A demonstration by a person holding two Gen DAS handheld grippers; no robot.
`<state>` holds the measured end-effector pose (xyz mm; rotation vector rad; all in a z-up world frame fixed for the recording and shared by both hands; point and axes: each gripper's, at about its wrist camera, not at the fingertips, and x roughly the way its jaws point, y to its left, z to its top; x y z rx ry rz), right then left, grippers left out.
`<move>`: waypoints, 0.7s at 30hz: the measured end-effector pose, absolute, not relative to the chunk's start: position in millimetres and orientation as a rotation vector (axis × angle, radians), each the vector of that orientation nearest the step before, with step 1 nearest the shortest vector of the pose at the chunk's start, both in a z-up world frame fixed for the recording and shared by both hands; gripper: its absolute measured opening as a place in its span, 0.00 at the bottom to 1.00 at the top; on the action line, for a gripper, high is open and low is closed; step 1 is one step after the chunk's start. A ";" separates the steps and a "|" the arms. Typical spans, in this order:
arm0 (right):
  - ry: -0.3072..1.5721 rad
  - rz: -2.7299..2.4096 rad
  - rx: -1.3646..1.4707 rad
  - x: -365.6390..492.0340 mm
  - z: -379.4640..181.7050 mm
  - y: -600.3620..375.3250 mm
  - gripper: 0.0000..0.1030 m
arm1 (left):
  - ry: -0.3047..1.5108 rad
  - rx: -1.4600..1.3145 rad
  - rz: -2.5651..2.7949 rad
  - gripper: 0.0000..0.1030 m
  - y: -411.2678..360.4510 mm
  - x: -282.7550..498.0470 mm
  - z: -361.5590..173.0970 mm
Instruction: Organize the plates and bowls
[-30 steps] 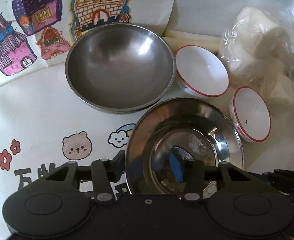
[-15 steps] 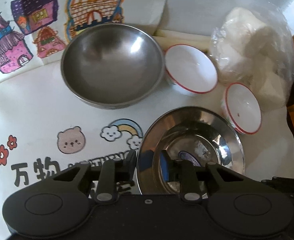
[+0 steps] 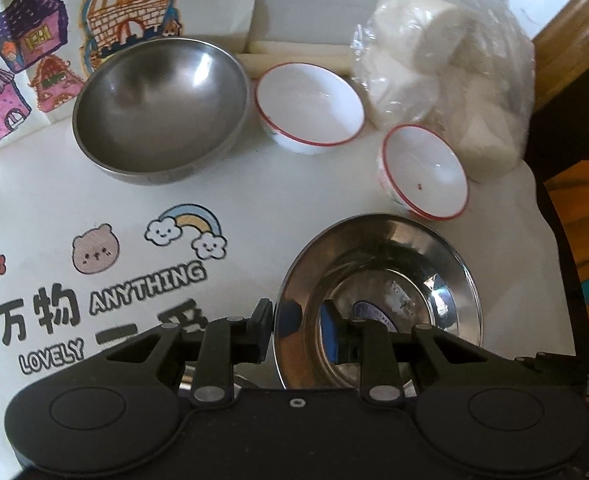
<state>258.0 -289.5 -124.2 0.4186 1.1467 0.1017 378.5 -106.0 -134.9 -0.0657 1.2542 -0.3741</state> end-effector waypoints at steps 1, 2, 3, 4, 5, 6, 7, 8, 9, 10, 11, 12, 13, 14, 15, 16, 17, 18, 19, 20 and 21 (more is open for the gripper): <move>1.144 0.099 0.416 255.8 -122.8 -289.4 0.22 | 1.252 -0.067 -0.379 0.27 -105.6 376.6 -133.8; 1.141 0.098 0.413 254.2 -121.5 -289.0 0.22 | 1.250 -0.069 -0.383 0.27 -105.2 375.5 -132.8; 1.139 0.098 0.409 252.7 -120.0 -288.1 0.22 | 1.246 -0.070 -0.386 0.27 -104.6 373.7 -131.5; 1.136 0.098 0.406 251.3 -118.6 -287.0 0.22 | 1.243 -0.072 -0.388 0.27 -103.1 371.9 -129.8; 1.131 0.098 0.404 249.9 -117.1 -286.1 0.22 | 1.239 -0.075 -0.390 0.27 -101.8 370.7 -129.0; 1.126 0.099 0.403 248.7 -115.3 -284.8 0.22 | 1.235 -0.079 -0.390 0.27 -99.5 369.1 -127.4; 1.121 0.101 0.401 247.4 -113.3 -282.6 0.22 | 1.231 -0.083 -0.389 0.27 -96.5 367.4 -125.4; 1.116 0.105 0.398 246.9 -111.4 -280.2 0.22 | 1.224 -0.087 -0.386 0.27 -93.0 365.2 -123.2; 1.112 0.110 0.395 246.1 -109.8 -277.5 0.22 | 1.219 -0.090 -0.383 0.27 -89.8 363.8 -121.3; 1.108 0.118 0.391 245.9 -108.0 -274.1 0.22 | 1.213 -0.093 -0.379 0.27 -85.5 361.8 -119.1; 1.105 0.127 0.386 245.3 -106.2 -270.4 0.22 | 1.208 -0.097 -0.374 0.27 -81.1 359.8 -116.8; 1.102 0.136 0.381 244.6 -104.8 -267.5 0.22 | 1.202 -0.102 -0.368 0.27 -75.5 357.5 -114.5; 1.099 0.146 0.376 244.6 -103.5 -263.4 0.22 | 1.197 -0.107 -0.360 0.27 -69.5 354.4 -111.5; 1.097 0.159 0.371 244.8 -102.1 -258.5 0.22 | 1.192 -0.112 -0.351 0.27 -63.2 351.5 -109.0; 1.096 0.172 0.364 244.9 -100.8 -253.8 0.22 | 1.187 -0.116 -0.339 0.27 -56.8 348.5 -106.8; 1.094 0.184 0.356 245.7 -99.4 -249.5 0.22 | 1.183 -0.121 -0.328 0.27 -50.4 345.7 -105.1; 1.094 0.198 0.346 246.7 -97.8 -243.5 0.22 | 1.179 -0.126 -0.318 0.27 -44.3 343.2 -103.3; 1.093 0.211 0.338 247.1 -96.8 -238.6 0.22 | 1.176 -0.133 -0.307 0.27 -36.7 340.1 -101.8; 1.093 0.223 0.330 247.4 -95.9 -233.5 0.22 | 1.173 -0.141 -0.295 0.27 -29.8 337.3 -100.8; 1.093 0.236 0.320 248.1 -94.7 -227.4 0.22 | 1.171 -0.149 -0.285 0.27 -23.3 335.0 -99.8; 1.094 0.246 0.312 247.5 -93.8 -222.1 0.22 | 1.169 -0.157 -0.273 0.27 -16.2 331.9 -99.1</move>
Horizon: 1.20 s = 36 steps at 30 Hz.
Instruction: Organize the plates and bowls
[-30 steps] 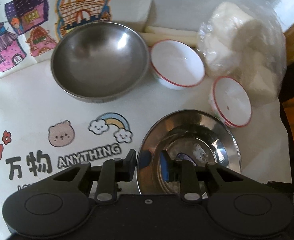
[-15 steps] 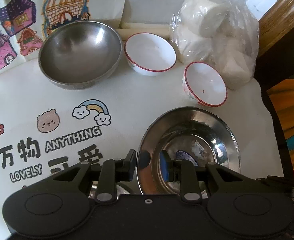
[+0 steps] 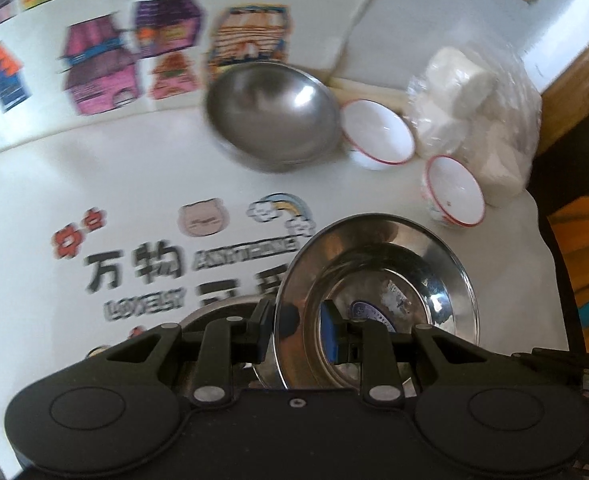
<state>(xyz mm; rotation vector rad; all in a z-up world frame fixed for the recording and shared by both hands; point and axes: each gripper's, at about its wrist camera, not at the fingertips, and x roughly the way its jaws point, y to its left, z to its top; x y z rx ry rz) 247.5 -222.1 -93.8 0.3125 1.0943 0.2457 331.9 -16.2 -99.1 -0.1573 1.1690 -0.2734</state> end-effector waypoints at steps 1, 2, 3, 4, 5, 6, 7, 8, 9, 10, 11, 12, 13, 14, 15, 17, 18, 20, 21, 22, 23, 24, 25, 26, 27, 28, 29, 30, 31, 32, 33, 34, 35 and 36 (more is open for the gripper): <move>1.095 0.257 0.305 247.5 -93.2 -217.2 0.22 | 1.167 -0.164 -0.262 0.27 -10.0 328.8 -98.9; 1.098 0.269 0.296 248.1 -92.6 -211.3 0.22 | 1.166 -0.169 -0.250 0.27 -3.3 325.5 -98.7; 1.099 0.279 0.289 247.8 -92.1 -206.5 0.22 | 1.166 -0.173 -0.240 0.26 1.0 323.5 -98.0; 1.101 0.288 0.282 247.2 -91.7 -201.8 0.23 | 1.166 -0.175 -0.230 0.26 5.4 320.8 -97.3; 1.104 0.298 0.273 247.0 -91.5 -196.3 0.23 | 1.167 -0.176 -0.219 0.26 9.4 318.7 -97.2; 1.106 0.304 0.268 246.6 -91.6 -191.6 0.23 | 1.166 -0.176 -0.210 0.26 13.7 315.5 -96.8; 1.110 0.311 0.261 246.3 -91.7 -186.9 0.23 | 1.165 -0.176 -0.203 0.26 16.9 313.3 -96.3; 1.113 0.317 0.256 245.9 -91.9 -182.7 0.23 | 1.165 -0.176 -0.195 0.27 20.2 311.0 -95.9; 1.116 0.321 0.252 246.3 -92.5 -179.0 0.23 | 1.165 -0.177 -0.188 0.27 23.4 308.5 -95.6; 1.120 0.327 0.247 246.2 -93.0 -175.4 0.23 | 1.164 -0.177 -0.182 0.27 26.7 306.6 -95.3; 1.124 0.334 0.242 246.1 -93.4 -171.0 0.23 | 1.165 -0.177 -0.175 0.27 29.3 304.7 -95.5; 1.128 0.339 0.237 246.3 -93.9 -167.7 0.23 | 1.165 -0.177 -0.168 0.27 32.5 302.8 -95.5; 1.133 0.345 0.231 246.1 -94.3 -164.7 0.23 | 1.166 -0.179 -0.162 0.27 36.0 300.6 -96.2; 1.139 0.350 0.222 245.8 -94.8 -160.6 0.23 | 1.168 -0.181 -0.158 0.27 38.8 298.8 -97.0; 1.144 0.352 0.216 245.0 -95.0 -156.7 0.23 | 1.171 -0.184 -0.153 0.27 41.8 297.0 -98.2; 1.152 0.359 0.206 243.8 -95.8 -151.1 0.23 | 1.176 -0.189 -0.146 0.27 46.8 293.8 -100.5; 1.156 0.360 0.204 244.0 -96.0 -149.5 0.23 | 1.178 -0.190 -0.143 0.27 48.0 292.2 -101.8; 1.163 0.360 0.196 243.4 -96.1 -146.6 0.23 | 1.181 -0.192 -0.142 0.27 50.6 290.0 -103.3; 1.166 0.359 0.194 242.9 -96.3 -145.5 0.23 | 1.182 -0.192 -0.143 0.27 51.7 289.2 -104.1; 1.169 0.358 0.193 242.2 -96.8 -144.9 0.23 | 1.184 -0.191 -0.144 0.27 52.7 288.4 -104.9; 1.173 0.356 0.192 241.9 -97.4 -143.7 0.23 | 1.185 -0.190 -0.146 0.27 53.4 288.2 -105.6; 1.176 0.354 0.191 241.5 -97.7 -142.9 0.23 | 1.187 -0.189 -0.146 0.27 53.8 287.6 -106.3; 1.179 0.352 0.189 241.5 -98.1 -141.9 0.23 | 1.189 -0.186 -0.148 0.27 54.2 287.5 -107.1; 1.182 0.349 0.188 241.4 -98.5 -141.1 0.23 | 1.191 -0.183 -0.150 0.27 54.4 287.2 -107.9; 1.184 0.346 0.187 240.8 -98.8 -139.7 0.23 | 1.193 -0.179 -0.152 0.27 54.3 287.5 -108.8; 1.187 0.344 0.184 241.0 -99.7 -138.7 0.23 | 1.194 -0.175 -0.154 0.27 54.0 287.7 -109.6; 1.190 0.342 0.183 240.7 -100.1 -138.1 0.23 | 1.196 -0.169 -0.155 0.27 53.7 287.9 -110.3; 1.193 0.340 0.182 240.8 -100.4 -137.0 0.24 | 1.197 -0.164 -0.157 0.27 53.4 287.9 -111.0; 1.196 0.338 0.182 241.1 -101.0 -136.7 0.24 | 1.198 -0.159 -0.160 0.27 53.2 288.0 -111.6; 1.199 0.336 0.181 240.8 -101.3 -136.1 0.24 | 1.200 -0.155 -0.161 0.27 52.9 288.0 -112.1; 1.203 0.335 0.181 240.6 -101.8 -135.7 0.24 | 1.201 -0.151 -0.163 0.27 53.0 287.6 -112.8; 1.206 0.333 0.182 240.1 -102.6 -134.7 0.24 | 1.202 -0.148 -0.165 0.27 52.9 287.2 -113.4; 1.210 0.332 0.182 240.0 -103.2 -134.3 0.24 | 1.204 -0.145 -0.167 0.27 53.0 287.0 -113.9; 1.214 0.329 0.182 241.8 -103.4 -132.0 0.24 | 1.205 -0.142 -0.169 0.27 53.1 287.0 -114.6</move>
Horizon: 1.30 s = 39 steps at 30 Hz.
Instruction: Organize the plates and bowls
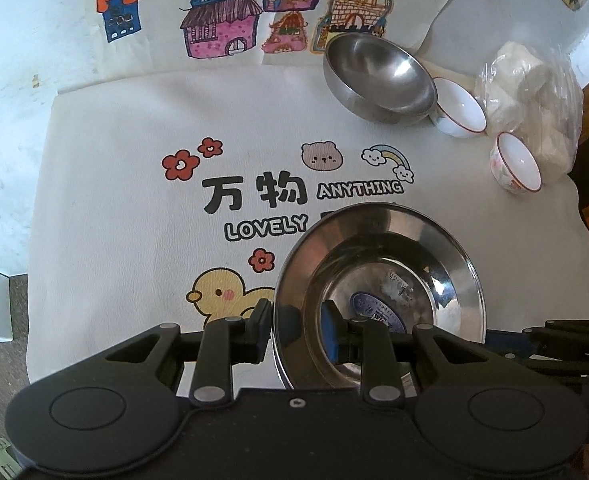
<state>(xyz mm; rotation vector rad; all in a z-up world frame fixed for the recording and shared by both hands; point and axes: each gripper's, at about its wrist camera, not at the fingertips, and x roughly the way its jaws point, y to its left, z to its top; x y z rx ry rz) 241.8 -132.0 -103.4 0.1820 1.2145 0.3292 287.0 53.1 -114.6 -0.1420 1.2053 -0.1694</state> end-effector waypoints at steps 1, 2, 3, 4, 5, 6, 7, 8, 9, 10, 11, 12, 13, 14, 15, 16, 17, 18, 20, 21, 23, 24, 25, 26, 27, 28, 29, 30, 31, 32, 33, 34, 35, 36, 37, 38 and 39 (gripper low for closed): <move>1.218 0.328 0.182 242.1 -103.7 -131.8 0.24 | 1.207 -0.139 -0.171 0.27 53.1 287.0 -115.2; 1.221 0.328 0.183 242.3 -103.9 -131.9 0.24 | 1.210 -0.136 -0.174 0.27 53.0 287.3 -115.9; 1.224 0.327 0.183 242.8 -104.3 -131.7 0.25 | 1.211 -0.134 -0.176 0.28 52.8 287.2 -116.4; 1.228 0.327 0.183 242.7 -104.6 -131.6 0.25 | 1.213 -0.131 -0.178 0.28 52.5 287.2 -117.0; 1.232 0.327 0.183 242.7 -104.9 -131.7 0.25 | 1.213 -0.129 -0.180 0.28 52.1 287.1 -117.5; 1.238 0.327 0.183 243.6 -105.2 -131.9 0.25 | 1.215 -0.125 -0.182 0.28 51.2 287.3 -118.0; 1.240 0.327 0.186 244.6 -106.4 -131.0 0.25 | 1.216 -0.120 -0.182 0.29 50.4 287.4 -118.5; 1.241 0.328 0.189 245.0 -106.5 -131.1 0.25 | 1.217 -0.115 -0.183 0.29 49.7 287.5 -118.7; 1.241 0.330 0.189 244.7 -106.5 -131.0 0.26 | 1.217 -0.112 -0.183 0.29 49.3 287.7 -119.0; 1.242 0.331 0.188 245.0 -106.8 -130.6 0.26 | 1.219 -0.110 -0.183 0.29 49.0 287.8 -119.2; 1.242 0.334 0.187 245.4 -106.9 -129.8 0.27 | 1.219 -0.110 -0.183 0.29 49.2 288.0 -119.4; 1.243 0.336 0.187 245.4 -107.3 -129.8 0.27 | 1.219 -0.111 -0.183 0.30 49.5 288.1 -119.4; 1.243 0.337 0.186 245.8 -107.4 -129.5 0.27 | 1.219 -0.114 -0.183 0.30 50.0 288.1 -119.5; 1.243 0.339 0.186 246.7 -107.6 -129.4 0.28 | 1.220 -0.116 -0.183 0.30 50.4 288.2 -119.7; 1.242 0.339 0.186 245.9 -108.0 -129.6 0.28 | 1.220 -0.116 -0.183 0.30 50.7 288.1 -119.8; 1.242 0.340 0.186 245.5 -107.8 -129.8 0.28 | 1.220 -0.115 -0.183 0.30 50.5 287.8 -120.0; 1.242 0.341 0.185 245.7 -107.8 -129.7 0.28 | 1.221 -0.114 -0.182 0.30 50.1 287.2 -120.0; 1.242 0.343 0.185 244.9 -107.5 -129.8 0.29 | 1.221 -0.114 -0.181 0.30 49.8 286.8 -120.4; 1.241 0.347 0.180 244.1 -106.9 -129.9 0.30 | 1.224 -0.117 -0.179 0.30 49.6 286.4 -121.0; 1.241 0.349 0.179 243.2 -106.5 -129.9 0.31 | 1.224 -0.119 -0.177 0.30 49.6 286.2 -121.2; 1.241 0.353 0.177 242.4 -106.3 -129.3 0.31 | 1.226 -0.124 -0.175 0.30 50.1 286.0 -121.4; 1.241 0.354 0.177 242.2 -106.3 -129.1 0.31 | 1.227 -0.128 -0.173 0.30 50.5 285.9 -121.4; 1.241 0.355 0.177 241.7 -106.2 -128.9 0.32 | 1.226 -0.130 -0.172 0.31 50.9 285.8 -121.0; 1.241 0.356 0.177 241.5 -106.0 -128.7 0.32 | 1.224 -0.135 -0.177 0.31 51.1 286.0 -120.5; 1.241 0.357 0.177 241.3 -105.8 -128.8 0.32 | 1.221 -0.140 -0.180 0.31 51.2 286.0 -119.7; 1.240 0.357 0.177 241.1 -105.9 -128.9 0.33 | 1.218 -0.142 -0.183 0.31 50.7 286.0 -119.0; 1.238 0.358 0.178 241.0 -105.8 -129.1 0.33 | 1.214 -0.139 -0.185 0.31 49.6 285.8 -118.3; 1.238 0.359 0.179 240.8 -105.6 -129.3 0.33 | 1.214 -0.136 -0.186 0.31 48.2 285.6 -117.8; 1.238 0.360 0.179 240.4 -105.7 -129.6 0.33 | 1.214 -0.136 -0.188 0.31 47.1 285.6 -117.6; 1.236 0.361 0.178 240.1 -105.4 -129.8 0.34 | 1.214 -0.137 -0.189 0.31 46.6 285.5 -117.3; 1.234 0.360 0.177 239.6 -105.0 -130.3 0.35 | 1.212 -0.137 -0.189 0.31 46.0 285.3 -116.7; 1.232 0.359 0.175 239.1 -104.5 -130.7 0.36 | 1.211 -0.136 -0.190 0.31 45.4 285.3 -116.2; 1.232 0.358 0.174 238.6 -104.2 -131.3 0.37 | 1.210 -0.136 -0.191 0.31 45.0 285.5 -115.7; 1.228 0.360 0.178 238.0 -103.7 -131.9 0.37 | 1.207 -0.136 -0.191 0.31 44.5 285.8 -114.9; 1.226 0.361 0.179 237.7 -103.0 -132.4 0.37 | 1.204 -0.135 -0.192 0.32 44.2 286.2 -113.9; 1.223 0.362 0.176 237.5 -102.5 -132.9 0.37 | 1.200 -0.133 -0.190 0.34 44.0 286.6 -113.0; 1.220 0.363 0.174 236.5 -101.6 -133.2 0.39 | 1.196 -0.133 -0.189 0.36 43.6 287.0 -112.0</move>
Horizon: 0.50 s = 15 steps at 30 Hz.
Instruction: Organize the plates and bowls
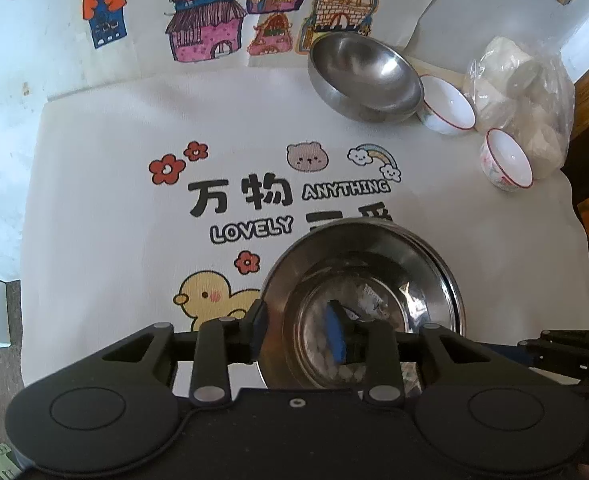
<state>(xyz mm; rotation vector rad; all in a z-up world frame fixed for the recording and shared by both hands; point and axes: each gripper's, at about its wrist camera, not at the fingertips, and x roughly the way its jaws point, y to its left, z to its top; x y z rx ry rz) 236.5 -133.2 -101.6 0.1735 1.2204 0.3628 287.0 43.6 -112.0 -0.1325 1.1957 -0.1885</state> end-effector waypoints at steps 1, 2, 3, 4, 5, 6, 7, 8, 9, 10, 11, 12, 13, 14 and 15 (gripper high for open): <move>1.219 0.363 0.173 236.1 -101.2 -133.8 0.40 | 1.190 -0.132 -0.186 0.40 43.2 287.5 -111.0; 1.218 0.363 0.174 235.7 -100.8 -135.1 0.43 | 1.186 -0.132 -0.184 0.44 42.9 287.8 -110.0; 1.216 0.361 0.175 235.6 -100.4 -136.3 0.45 | 1.181 -0.132 -0.181 0.46 42.4 288.4 -108.9; 1.214 0.359 0.176 235.5 -100.1 -137.7 0.46 | 1.176 -0.130 -0.178 0.51 41.8 289.0 -108.0; 1.212 0.357 0.180 235.7 -99.8 -139.4 0.48 | 1.171 -0.127 -0.171 0.57 41.2 289.7 -107.0; 1.209 0.354 0.183 235.5 -99.4 -141.0 0.51 | 1.165 -0.126 -0.163 0.61 40.6 290.5 -106.2; 1.206 0.350 0.186 235.5 -99.0 -142.9 0.52 | 1.158 -0.127 -0.155 0.69 40.3 291.1 -105.3; 1.204 0.346 0.188 235.7 -98.7 -144.8 0.55 | 1.150 -0.130 -0.148 0.79 40.2 291.7 -104.4; 1.203 0.343 0.192 236.1 -98.6 -147.0 0.58 | 1.138 -0.137 -0.139 0.83 40.3 292.1 -103.1; 1.201 0.340 0.198 236.4 -98.4 -149.5 0.59 | 1.124 -0.146 -0.129 0.90 40.7 292.4 -101.7; 1.199 0.338 0.203 236.4 -98.2 -152.3 0.61 | 1.110 -0.158 -0.120 0.94 41.2 292.7 -100.3; 1.196 0.334 0.209 236.8 -97.8 -155.1 0.64 | 1.095 -0.174 -0.111 0.96 42.0 293.5 -98.8; 1.191 0.331 0.216 237.4 -97.3 -158.2 0.66 | 1.085 -0.186 -0.105 0.99 42.8 294.6 -97.7; 1.185 0.329 0.225 237.8 -96.6 -161.4 0.70 | 1.077 -0.196 -0.098 0.99 42.9 295.7 -96.9; 1.180 0.326 0.232 238.4 -95.7 -164.3 0.74 | 1.070 -0.204 -0.090 0.99 43.1 297.4 -96.3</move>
